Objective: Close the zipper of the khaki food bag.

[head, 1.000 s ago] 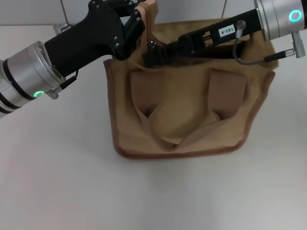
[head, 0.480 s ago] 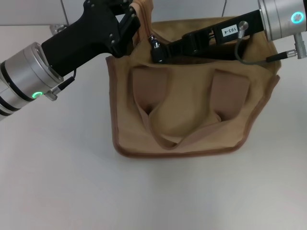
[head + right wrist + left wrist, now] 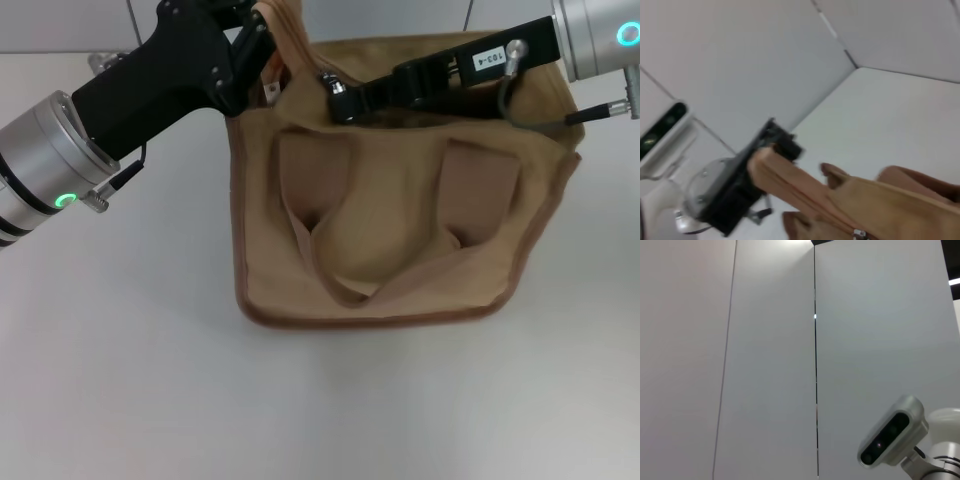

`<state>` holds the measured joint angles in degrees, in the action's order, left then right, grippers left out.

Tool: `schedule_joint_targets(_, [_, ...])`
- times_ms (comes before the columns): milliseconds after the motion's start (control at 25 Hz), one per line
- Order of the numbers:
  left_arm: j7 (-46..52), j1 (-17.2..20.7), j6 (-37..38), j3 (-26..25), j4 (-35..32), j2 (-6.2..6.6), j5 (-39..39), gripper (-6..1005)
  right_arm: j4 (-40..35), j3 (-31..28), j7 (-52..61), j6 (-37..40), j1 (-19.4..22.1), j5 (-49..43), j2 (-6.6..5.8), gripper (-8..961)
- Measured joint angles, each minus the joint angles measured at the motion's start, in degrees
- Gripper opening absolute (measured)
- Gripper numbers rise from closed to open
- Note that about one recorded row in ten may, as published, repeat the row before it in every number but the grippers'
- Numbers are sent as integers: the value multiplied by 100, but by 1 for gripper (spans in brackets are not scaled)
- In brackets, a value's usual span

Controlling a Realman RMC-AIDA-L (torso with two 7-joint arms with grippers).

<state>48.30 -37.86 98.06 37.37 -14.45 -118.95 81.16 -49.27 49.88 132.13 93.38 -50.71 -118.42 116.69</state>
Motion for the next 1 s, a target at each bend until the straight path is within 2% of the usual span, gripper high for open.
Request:
schedule_joint_targets(240, [-1,90,-48,-206,-36,21,-10,30,-1112,-41,967,8,486,-709,3,10])
schedule_joint_targets(280, [-1,90,-48,-206,-36,21,-10,30,-1112,-41,967,8,486,-709,3,10])
schedule_joint_targets(320, [-2,136,-77,-296,-72,25,-10,30,-1471,-63,1215,85,665,-961,-15,10])
schedule_joint_targets(440, [-3,165,-113,-366,-106,30,-10,30,-1742,-120,1380,119,834,-1139,-29,10])
schedule_joint_targets(520, [-4,176,-168,-422,-126,41,-11,30,-2054,-372,1554,262,1008,-1409,-39,10])
schedule_joint_targets(640, [-4,178,-190,-421,-156,42,-11,30,-2116,-567,1551,396,1046,-1417,-40,10])
schedule_joint_targets(840, [0,188,-193,-433,-183,48,-37,30,-2058,-1030,1023,884,1197,-465,-60,9])
schedule_joint_targets(920, [24,194,-194,-433,-170,46,-38,30,-1944,-1374,442,1099,1435,347,-67,75])
schedule_joint_targets(960, [24,194,-194,-433,-170,46,-38,30,-1944,-1374,442,1099,1435,347,-67,108])
schedule_joint_targets(1000, [30,201,-195,-434,-166,46,-38,30,-1763,-1528,-74,1231,1633,941,-99,141])
